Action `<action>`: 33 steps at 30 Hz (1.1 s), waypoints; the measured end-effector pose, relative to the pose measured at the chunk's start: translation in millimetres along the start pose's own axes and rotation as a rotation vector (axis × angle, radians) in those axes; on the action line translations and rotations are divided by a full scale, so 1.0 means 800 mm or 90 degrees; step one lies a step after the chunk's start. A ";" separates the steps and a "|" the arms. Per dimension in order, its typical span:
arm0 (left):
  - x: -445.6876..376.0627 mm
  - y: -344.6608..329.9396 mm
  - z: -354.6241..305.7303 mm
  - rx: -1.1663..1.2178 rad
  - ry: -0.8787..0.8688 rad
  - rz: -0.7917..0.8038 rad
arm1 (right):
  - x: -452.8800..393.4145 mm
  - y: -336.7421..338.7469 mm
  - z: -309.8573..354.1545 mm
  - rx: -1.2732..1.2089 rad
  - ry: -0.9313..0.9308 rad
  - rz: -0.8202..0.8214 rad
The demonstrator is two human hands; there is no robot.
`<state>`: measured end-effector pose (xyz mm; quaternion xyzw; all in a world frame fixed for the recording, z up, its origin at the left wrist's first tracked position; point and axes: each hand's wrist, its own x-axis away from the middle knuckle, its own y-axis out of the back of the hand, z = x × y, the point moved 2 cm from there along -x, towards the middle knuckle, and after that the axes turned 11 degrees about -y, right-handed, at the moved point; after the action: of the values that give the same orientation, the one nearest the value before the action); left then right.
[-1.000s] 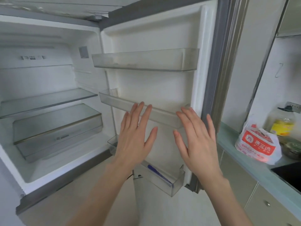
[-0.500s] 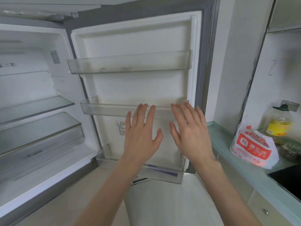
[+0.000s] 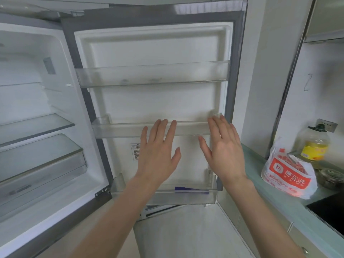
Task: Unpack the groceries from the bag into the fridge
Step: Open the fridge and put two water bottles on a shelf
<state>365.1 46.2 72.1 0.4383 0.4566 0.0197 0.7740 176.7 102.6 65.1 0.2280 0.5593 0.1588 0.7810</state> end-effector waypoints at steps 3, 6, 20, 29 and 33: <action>-0.010 -0.007 0.005 0.026 -0.011 -0.011 | -0.004 -0.011 -0.002 0.044 -0.020 0.022; -0.017 -0.016 0.012 0.044 -0.028 -0.016 | -0.006 -0.022 -0.004 0.072 -0.040 0.049; -0.021 -0.027 0.039 0.141 -0.109 -0.057 | 0.020 -0.024 0.031 0.173 -0.081 0.097; 0.005 -0.036 0.016 0.339 -0.172 -0.121 | 0.110 0.034 0.027 0.208 -0.191 0.086; 0.024 -0.044 -0.015 0.431 -0.212 -0.122 | 0.154 0.076 0.019 0.261 -0.234 0.071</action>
<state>354.5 40.5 32.1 0.6218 0.3444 -0.2757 0.6471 231.5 212.8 2.9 0.4368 0.4154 0.0413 0.7968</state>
